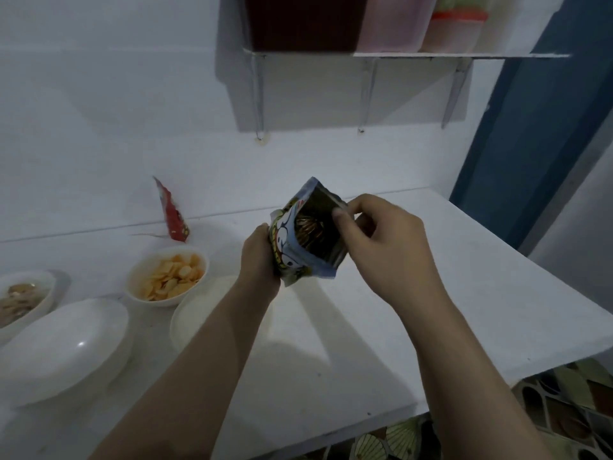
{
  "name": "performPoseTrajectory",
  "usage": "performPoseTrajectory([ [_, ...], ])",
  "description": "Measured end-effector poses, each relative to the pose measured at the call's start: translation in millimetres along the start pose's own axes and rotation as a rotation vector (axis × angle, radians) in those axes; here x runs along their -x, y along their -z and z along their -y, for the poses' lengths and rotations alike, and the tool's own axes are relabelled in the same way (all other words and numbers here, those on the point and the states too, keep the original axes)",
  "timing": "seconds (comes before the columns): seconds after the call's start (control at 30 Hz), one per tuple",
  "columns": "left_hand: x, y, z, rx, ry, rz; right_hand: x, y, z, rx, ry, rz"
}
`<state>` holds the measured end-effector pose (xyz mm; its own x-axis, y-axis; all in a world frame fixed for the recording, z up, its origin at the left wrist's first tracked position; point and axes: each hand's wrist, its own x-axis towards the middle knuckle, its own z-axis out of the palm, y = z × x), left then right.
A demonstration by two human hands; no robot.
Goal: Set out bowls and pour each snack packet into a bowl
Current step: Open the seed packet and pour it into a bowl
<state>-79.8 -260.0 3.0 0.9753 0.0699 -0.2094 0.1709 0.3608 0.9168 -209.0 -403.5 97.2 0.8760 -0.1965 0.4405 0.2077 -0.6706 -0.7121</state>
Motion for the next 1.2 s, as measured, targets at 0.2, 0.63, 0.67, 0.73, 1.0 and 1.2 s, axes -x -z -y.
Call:
performPoseTrajectory([
  [0.2,14.2,76.0,-49.7,0.122,-0.082,-0.117,-0.8,-51.3,65.9,-0.007,0.133,0.035],
  [0.63,25.6,303.9,-155.0,0.109,-0.156,-0.311,39.2,-208.7,201.6,-0.041,0.213,0.297],
  [0.67,25.7,320.7,-158.9,0.092,-0.153,-0.318,42.8,-222.4,210.7,-0.041,0.212,0.283],
  [0.73,24.5,349.9,-162.7,0.053,-0.143,-0.336,48.8,-245.4,224.8,-0.039,0.211,0.247],
  [1.0,5.6,415.5,-153.8,-0.095,-0.121,-0.342,74.4,-313.2,236.3,0.037,0.191,0.120],
  [1.2,1.3,423.8,-140.9,-0.179,-0.229,-0.399,71.8,-317.5,229.7,-0.166,-0.034,0.226],
])
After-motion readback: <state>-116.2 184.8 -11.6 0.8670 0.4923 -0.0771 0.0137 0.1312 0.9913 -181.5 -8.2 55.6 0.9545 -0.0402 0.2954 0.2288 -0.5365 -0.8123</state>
